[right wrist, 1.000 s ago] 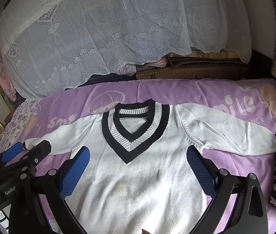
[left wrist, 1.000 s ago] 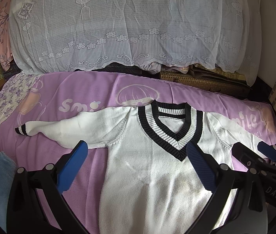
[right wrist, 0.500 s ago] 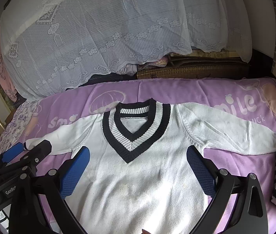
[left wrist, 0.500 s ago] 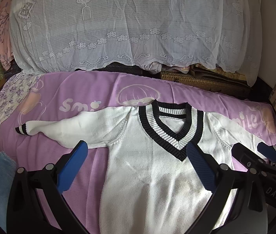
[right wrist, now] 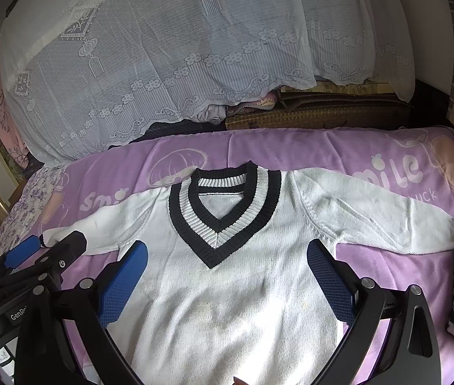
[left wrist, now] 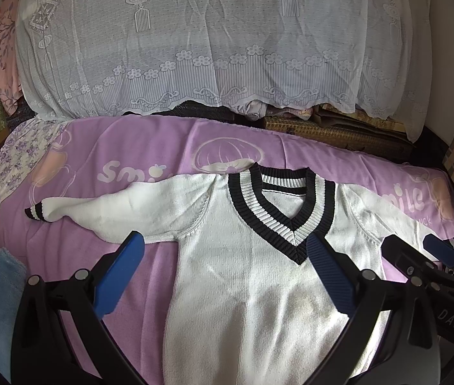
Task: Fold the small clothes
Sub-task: 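Move the right tool to the striped sleeve cuff and close on it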
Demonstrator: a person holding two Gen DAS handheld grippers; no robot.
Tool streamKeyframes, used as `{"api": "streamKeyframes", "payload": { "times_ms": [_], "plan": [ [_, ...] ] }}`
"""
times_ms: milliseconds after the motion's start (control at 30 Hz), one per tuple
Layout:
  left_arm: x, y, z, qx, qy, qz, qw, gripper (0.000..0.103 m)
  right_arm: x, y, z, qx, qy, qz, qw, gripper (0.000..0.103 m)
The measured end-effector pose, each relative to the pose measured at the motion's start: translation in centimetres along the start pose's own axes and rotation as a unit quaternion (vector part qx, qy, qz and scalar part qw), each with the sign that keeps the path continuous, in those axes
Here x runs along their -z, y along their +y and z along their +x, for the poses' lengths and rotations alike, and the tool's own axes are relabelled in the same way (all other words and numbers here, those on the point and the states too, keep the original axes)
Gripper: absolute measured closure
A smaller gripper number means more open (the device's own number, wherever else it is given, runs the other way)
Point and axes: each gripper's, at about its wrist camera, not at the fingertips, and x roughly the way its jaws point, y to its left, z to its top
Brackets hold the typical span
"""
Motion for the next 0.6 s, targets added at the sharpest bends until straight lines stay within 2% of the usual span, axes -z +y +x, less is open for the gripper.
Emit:
{"api": "streamKeyframes", "payload": {
  "times_ms": [233, 433, 500, 600],
  "plan": [
    [0.2, 0.3, 1.5, -0.003, 0.015, 0.005, 0.9999, 0.004, 0.1, 0.3, 0.9, 0.009, 0.001, -0.006, 1.0, 0.003],
    [1.3, 1.4, 6.9, -0.004, 0.078, -0.009, 0.9969, 0.004, 0.5, -2.1, 5.5, 0.042, 0.045, 0.015, 0.998, 0.003],
    [2.1, 1.7, 8.8, -0.013, 0.098, -0.007, 0.9951, 0.004, 0.8, -3.3, 6.8, 0.034, 0.062, 0.029, 0.997, 0.003],
    [3.3, 1.5, 10.7, 0.0, 0.119, -0.004, 0.9929, 0.004, 1.3, -5.3, 8.4, 0.003, 0.08, 0.063, 0.995, 0.003]
  ]
}}
